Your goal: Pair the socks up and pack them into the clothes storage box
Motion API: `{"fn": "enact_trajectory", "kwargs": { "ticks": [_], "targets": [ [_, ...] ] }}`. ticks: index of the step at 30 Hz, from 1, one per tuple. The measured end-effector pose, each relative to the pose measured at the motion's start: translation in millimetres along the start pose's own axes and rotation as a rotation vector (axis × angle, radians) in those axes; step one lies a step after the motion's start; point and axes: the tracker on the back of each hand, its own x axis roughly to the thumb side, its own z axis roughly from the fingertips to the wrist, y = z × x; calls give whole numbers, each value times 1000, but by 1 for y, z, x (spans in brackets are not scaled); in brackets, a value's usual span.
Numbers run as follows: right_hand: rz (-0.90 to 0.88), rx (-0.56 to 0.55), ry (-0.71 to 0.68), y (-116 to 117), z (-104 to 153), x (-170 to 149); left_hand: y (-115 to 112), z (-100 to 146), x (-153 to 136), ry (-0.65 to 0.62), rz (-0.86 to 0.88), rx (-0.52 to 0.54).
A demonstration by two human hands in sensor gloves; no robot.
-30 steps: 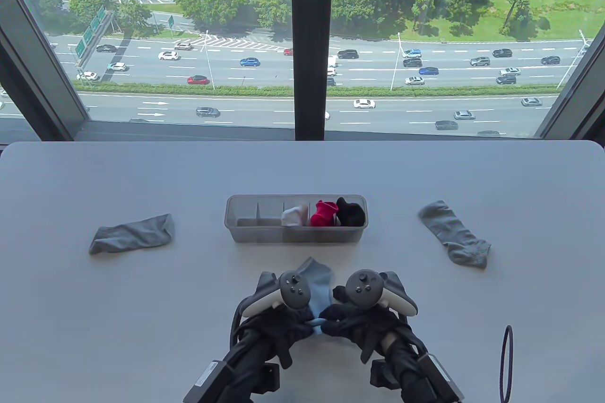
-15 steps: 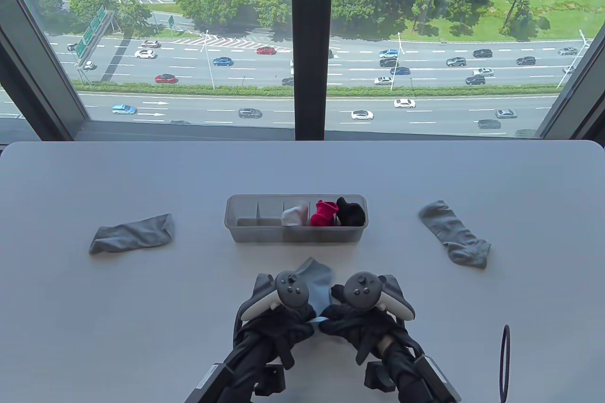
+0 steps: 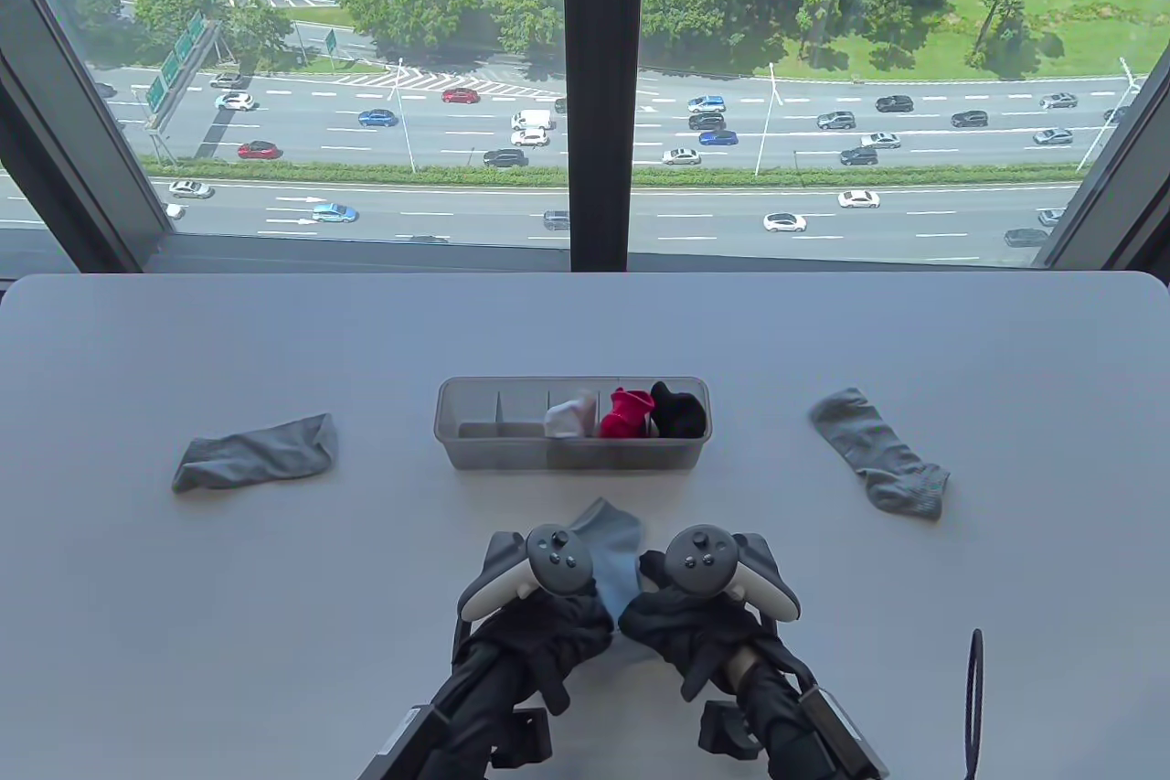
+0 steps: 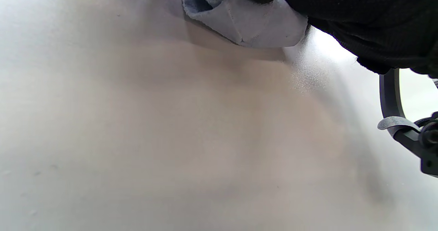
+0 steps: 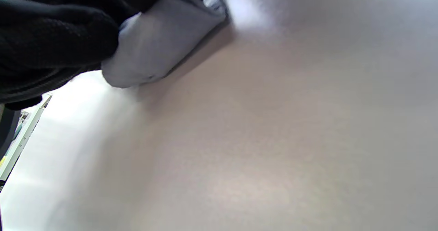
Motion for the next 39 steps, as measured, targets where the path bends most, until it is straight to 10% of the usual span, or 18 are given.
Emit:
{"fn": "enact_trajectory", "kwargs": {
  "ticks": [39],
  "targets": [
    [-118, 15, -19, 3, -4, -2, -2, 2, 5, 21, -83, 135]
  ]
}}
